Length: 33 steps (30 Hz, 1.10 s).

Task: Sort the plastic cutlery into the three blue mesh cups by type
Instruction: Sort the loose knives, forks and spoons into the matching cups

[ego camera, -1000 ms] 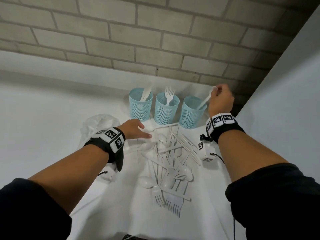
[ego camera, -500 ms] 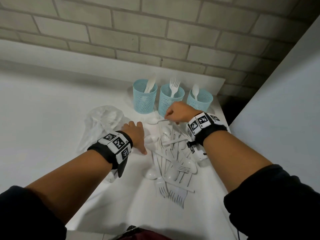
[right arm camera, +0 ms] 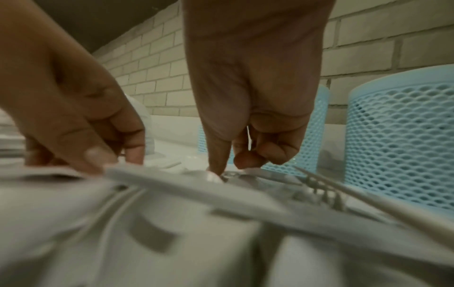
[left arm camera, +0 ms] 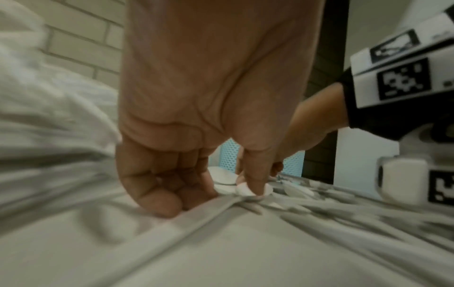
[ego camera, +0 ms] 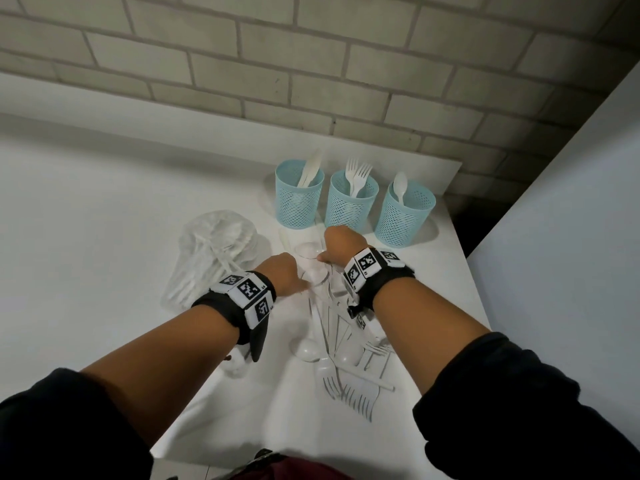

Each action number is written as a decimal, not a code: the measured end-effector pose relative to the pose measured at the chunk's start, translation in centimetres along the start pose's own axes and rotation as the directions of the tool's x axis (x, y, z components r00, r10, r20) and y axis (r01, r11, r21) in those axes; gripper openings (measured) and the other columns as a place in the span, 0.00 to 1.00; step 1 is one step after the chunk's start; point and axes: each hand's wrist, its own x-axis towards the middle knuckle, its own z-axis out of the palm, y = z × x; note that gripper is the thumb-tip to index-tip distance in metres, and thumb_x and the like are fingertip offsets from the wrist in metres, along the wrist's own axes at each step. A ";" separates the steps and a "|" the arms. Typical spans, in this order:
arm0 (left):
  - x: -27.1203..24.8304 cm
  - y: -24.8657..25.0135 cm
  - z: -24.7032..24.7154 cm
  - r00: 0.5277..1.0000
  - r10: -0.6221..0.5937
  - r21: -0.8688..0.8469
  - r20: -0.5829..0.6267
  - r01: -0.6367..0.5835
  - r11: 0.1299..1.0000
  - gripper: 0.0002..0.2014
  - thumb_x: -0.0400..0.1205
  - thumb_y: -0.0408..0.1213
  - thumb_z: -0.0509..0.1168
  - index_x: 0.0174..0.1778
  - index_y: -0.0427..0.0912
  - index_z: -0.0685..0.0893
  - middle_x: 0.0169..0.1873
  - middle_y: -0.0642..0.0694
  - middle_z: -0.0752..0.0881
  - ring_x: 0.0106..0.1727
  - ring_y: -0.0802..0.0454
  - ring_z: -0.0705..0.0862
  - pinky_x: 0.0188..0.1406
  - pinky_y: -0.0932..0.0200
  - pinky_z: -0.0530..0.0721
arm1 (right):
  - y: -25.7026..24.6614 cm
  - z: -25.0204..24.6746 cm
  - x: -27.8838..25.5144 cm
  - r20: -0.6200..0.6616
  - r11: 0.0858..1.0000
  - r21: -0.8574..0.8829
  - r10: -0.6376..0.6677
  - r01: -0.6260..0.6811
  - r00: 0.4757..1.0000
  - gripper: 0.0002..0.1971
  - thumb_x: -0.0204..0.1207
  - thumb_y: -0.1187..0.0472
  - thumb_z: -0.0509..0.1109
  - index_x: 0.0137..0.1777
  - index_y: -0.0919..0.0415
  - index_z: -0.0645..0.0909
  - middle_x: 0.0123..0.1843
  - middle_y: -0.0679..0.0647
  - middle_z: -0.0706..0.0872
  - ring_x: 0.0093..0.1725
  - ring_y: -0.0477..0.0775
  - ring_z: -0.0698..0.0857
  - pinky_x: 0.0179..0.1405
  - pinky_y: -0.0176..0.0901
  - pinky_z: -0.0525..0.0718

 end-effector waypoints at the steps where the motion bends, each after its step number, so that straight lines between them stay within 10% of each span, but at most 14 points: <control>1: 0.0 0.3 0.2 1.000 0.003 -0.014 -0.019 -0.003 1.000 0.23 0.80 0.47 0.66 0.62 0.30 0.77 0.54 0.37 0.82 0.52 0.45 0.80 0.44 0.60 0.72 | -0.3 0.0 -0.1 -0.010 1.000 0.005 0.006 -0.006 1.000 0.18 0.76 0.57 0.71 0.61 0.68 0.78 0.60 0.62 0.83 0.61 0.62 0.82 0.51 0.48 0.79; 8: 1.1 0.8 0.0 0.997 -0.062 -0.059 -0.034 0.060 0.996 0.21 0.77 0.44 0.69 0.59 0.32 0.78 0.57 0.39 0.82 0.59 0.44 0.81 0.46 0.59 0.74 | -1.2 0.1 -0.7 -0.054 0.974 0.189 0.140 -0.128 0.989 0.10 0.77 0.58 0.66 0.43 0.67 0.76 0.50 0.61 0.83 0.49 0.61 0.83 0.42 0.45 0.77; 14: 1.4 0.9 0.0 0.996 -0.086 -0.102 0.008 0.086 0.991 0.15 0.75 0.45 0.70 0.37 0.34 0.80 0.34 0.43 0.81 0.44 0.43 0.82 0.38 0.58 0.78 | -1.4 0.3 -0.6 -0.007 0.925 0.316 0.223 -0.210 0.975 0.12 0.74 0.65 0.67 0.31 0.63 0.70 0.52 0.64 0.86 0.52 0.62 0.85 0.39 0.42 0.77; 20: 1.4 0.8 -0.8 0.998 0.000 0.022 -0.064 0.002 1.000 0.18 0.76 0.41 0.72 0.53 0.30 0.81 0.53 0.35 0.86 0.55 0.40 0.85 0.49 0.56 0.79 | -2.0 0.0 -0.3 -0.056 0.912 0.326 0.283 -0.250 0.958 0.11 0.79 0.67 0.63 0.59 0.69 0.79 0.61 0.62 0.84 0.61 0.62 0.83 0.54 0.48 0.80; 23: 1.7 0.2 -1.8 0.999 0.016 0.087 -0.048 -0.012 0.996 0.12 0.75 0.38 0.72 0.44 0.32 0.82 0.53 0.35 0.87 0.55 0.40 0.85 0.51 0.55 0.80 | -1.9 0.1 -0.4 -0.049 0.916 0.323 0.268 -0.238 0.962 0.10 0.77 0.64 0.67 0.55 0.68 0.80 0.58 0.62 0.85 0.58 0.62 0.84 0.47 0.47 0.79; 33: 3.0 -1.6 -1.7 0.978 0.208 0.237 -0.031 -0.195 0.952 0.18 0.80 0.30 0.64 0.66 0.34 0.75 0.63 0.38 0.81 0.65 0.41 0.79 0.60 0.54 0.74 | -0.1 -1.4 0.0 0.089 0.829 0.500 0.239 -0.251 0.967 0.09 0.70 0.65 0.66 0.28 0.63 0.74 0.27 0.54 0.77 0.27 0.50 0.76 0.21 0.36 0.70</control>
